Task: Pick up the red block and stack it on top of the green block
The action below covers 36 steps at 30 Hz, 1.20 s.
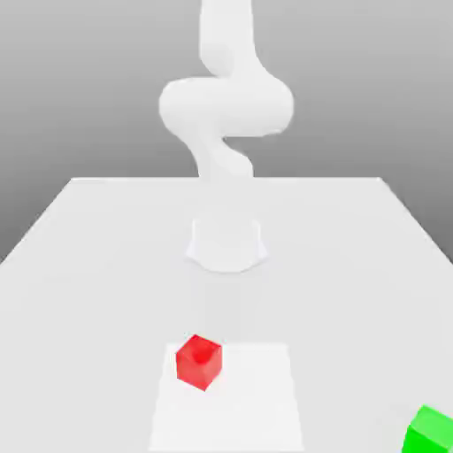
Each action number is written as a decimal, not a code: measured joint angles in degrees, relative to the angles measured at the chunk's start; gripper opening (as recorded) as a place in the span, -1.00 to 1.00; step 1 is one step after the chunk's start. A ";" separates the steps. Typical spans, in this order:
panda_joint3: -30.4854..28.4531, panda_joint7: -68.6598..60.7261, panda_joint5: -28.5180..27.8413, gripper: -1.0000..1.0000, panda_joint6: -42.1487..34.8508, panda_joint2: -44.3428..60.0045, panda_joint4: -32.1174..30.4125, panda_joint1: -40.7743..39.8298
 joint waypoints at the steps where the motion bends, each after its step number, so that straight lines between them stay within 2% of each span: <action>1: 0.12 1.05 0.16 0.00 1.39 2.17 -1.47 -0.46; 18: 1.71 20.54 -0.05 0.00 24.62 38.56 -25.34 -7.15; 25: 0.78 22.59 -1.57 0.00 36.67 53.11 -24.76 -6.67; 26: 0.59 22.68 -1.66 -1.00 37.75 54.37 -24.58 -6.50; 32: 0.54 22.88 -1.88 -1.00 38.34 54.99 -24.49 -6.48; 36: 1.12 22.43 -1.28 -1.00 33.44 49.24 -25.33 -6.91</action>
